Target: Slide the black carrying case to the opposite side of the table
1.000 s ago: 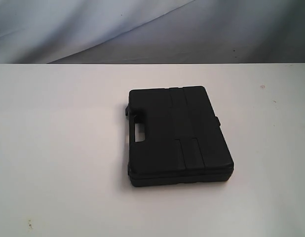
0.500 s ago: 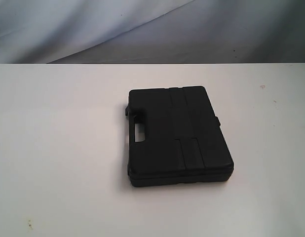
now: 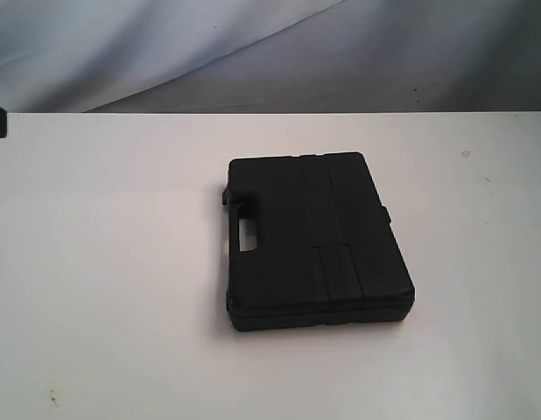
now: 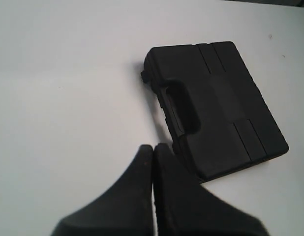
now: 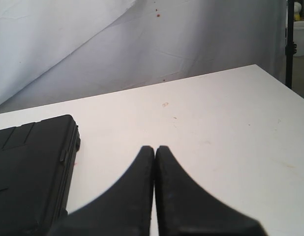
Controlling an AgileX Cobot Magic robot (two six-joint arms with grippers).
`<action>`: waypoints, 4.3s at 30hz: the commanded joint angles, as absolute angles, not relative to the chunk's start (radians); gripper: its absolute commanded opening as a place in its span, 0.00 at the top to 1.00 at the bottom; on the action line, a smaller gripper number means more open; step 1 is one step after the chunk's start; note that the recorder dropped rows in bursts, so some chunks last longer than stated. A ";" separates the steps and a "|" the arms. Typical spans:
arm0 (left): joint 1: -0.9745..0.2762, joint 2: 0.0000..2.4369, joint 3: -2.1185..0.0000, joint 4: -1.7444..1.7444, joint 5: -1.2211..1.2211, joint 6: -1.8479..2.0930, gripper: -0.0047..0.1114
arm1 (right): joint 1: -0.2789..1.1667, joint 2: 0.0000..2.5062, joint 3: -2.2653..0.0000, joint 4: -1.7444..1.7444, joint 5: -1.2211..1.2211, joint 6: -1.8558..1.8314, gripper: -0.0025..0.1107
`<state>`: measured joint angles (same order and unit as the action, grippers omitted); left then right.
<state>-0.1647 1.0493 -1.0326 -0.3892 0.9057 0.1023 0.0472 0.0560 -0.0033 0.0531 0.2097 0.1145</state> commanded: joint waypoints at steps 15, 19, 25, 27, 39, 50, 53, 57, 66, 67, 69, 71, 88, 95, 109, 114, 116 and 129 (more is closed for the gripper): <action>-0.680 1.515 -1.058 0.081 0.728 -0.452 0.96 | 0.050 0.051 0.000 0.062 0.213 0.114 0.98; -0.709 1.587 -1.058 0.099 0.705 -0.471 0.96 | 0.050 0.051 0.000 0.062 0.213 0.114 0.98; -0.714 1.623 -1.058 0.019 0.543 -0.471 0.96 | 0.050 0.051 0.000 0.062 0.213 0.114 0.98; -0.714 1.623 -1.058 0.000 0.483 -0.471 0.96 | 0.050 0.051 0.000 0.062 0.213 0.114 0.98; -0.714 1.876 -1.252 0.088 0.704 -0.578 0.96 | 0.050 0.051 0.000 0.062 0.213 0.114 0.98; -0.714 1.994 -1.378 0.338 0.722 -0.876 0.86 | 0.050 0.051 0.000 0.062 0.213 0.114 0.98; -0.714 1.994 -1.399 0.360 0.707 -0.888 0.75 | 0.050 0.051 0.000 0.062 0.213 0.114 0.98; -0.714 1.994 -1.399 0.353 0.659 -0.890 0.56 | 0.050 0.051 0.000 0.062 0.213 0.114 0.98; -0.685 2.064 -1.401 0.360 0.660 -0.966 0.56 | 0.050 0.051 0.000 0.062 0.213 0.114 0.98; -0.685 2.077 -1.401 0.360 0.662 -0.966 0.56 | 0.050 0.051 0.000 0.062 0.213 0.114 0.98; -0.685 2.099 -1.401 0.360 0.662 -0.966 0.56 | 0.050 0.051 0.000 0.062 0.213 0.114 0.98; -0.685 2.114 -1.401 0.360 0.662 -0.966 0.56 | 0.050 0.051 0.000 0.062 0.213 0.114 0.98; -0.615 2.136 -1.401 0.270 0.599 -0.907 0.60 | 0.050 0.051 0.000 0.062 0.213 0.114 0.98; -0.615 2.136 -1.401 0.294 0.579 -0.909 0.60 | 0.050 0.051 0.000 0.062 0.213 0.114 0.98; -0.615 2.136 -1.401 0.300 0.592 -0.827 0.96 | 0.050 0.051 0.000 0.062 0.213 0.114 0.98; -0.596 2.136 -1.396 0.368 0.664 -0.827 0.96 | 0.050 0.051 0.000 0.062 0.213 0.114 0.98; -0.576 2.136 -1.386 0.377 0.680 -0.805 0.96 | 0.050 0.051 0.000 0.062 0.213 0.114 0.98; -0.391 2.032 -1.179 0.387 0.567 -0.644 0.96 | 0.050 0.051 0.000 0.062 0.213 0.114 0.98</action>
<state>-0.4383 2.0553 -1.2331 0.3535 0.5301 -0.6792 0.0472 0.0560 -0.0033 0.0531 0.2104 0.1145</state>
